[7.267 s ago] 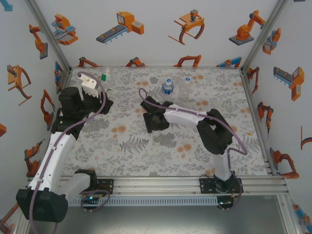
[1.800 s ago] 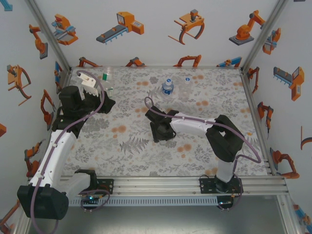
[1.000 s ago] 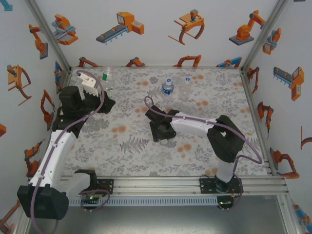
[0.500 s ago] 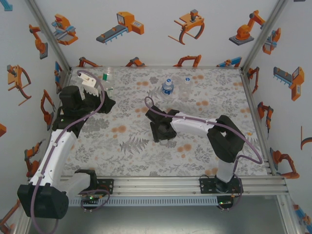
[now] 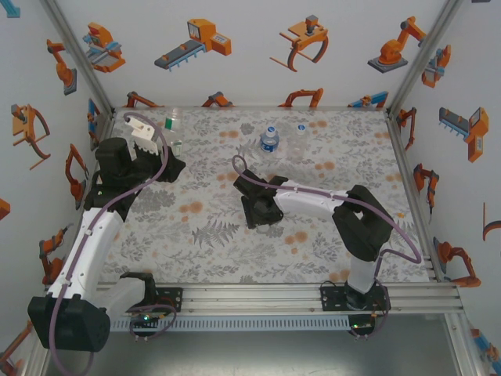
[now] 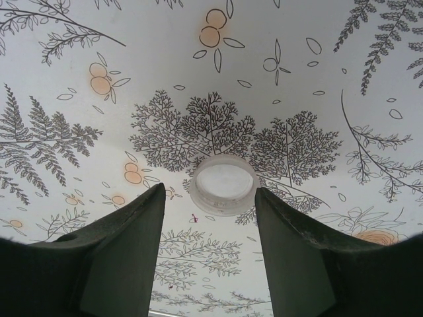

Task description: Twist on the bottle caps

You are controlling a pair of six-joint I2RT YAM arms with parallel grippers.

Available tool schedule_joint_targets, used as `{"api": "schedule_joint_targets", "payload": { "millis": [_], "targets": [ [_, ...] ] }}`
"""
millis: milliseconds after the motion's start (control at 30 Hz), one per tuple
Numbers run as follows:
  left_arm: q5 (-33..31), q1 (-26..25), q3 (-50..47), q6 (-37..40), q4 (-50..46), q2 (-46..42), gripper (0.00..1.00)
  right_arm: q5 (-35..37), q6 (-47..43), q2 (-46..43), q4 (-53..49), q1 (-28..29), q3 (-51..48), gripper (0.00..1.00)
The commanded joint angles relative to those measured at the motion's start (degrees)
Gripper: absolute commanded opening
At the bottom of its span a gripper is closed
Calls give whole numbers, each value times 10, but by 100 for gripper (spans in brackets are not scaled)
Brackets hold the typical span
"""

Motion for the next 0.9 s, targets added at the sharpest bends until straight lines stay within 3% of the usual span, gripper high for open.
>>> {"api": "schedule_joint_targets", "payload": {
  "millis": [0, 567, 867],
  "targets": [
    [13, 3, 1, -8, 14, 1, 2, 3, -6, 9, -5, 1, -4, 53],
    [14, 3, 3, -7, 12, 4, 2, -17, 1, 21, 28, -10, -33, 46],
    [13, 3, 4, -8, 12, 7, 2, -23, -7, -25, 39, -20, -28, 46]
  ]
}}
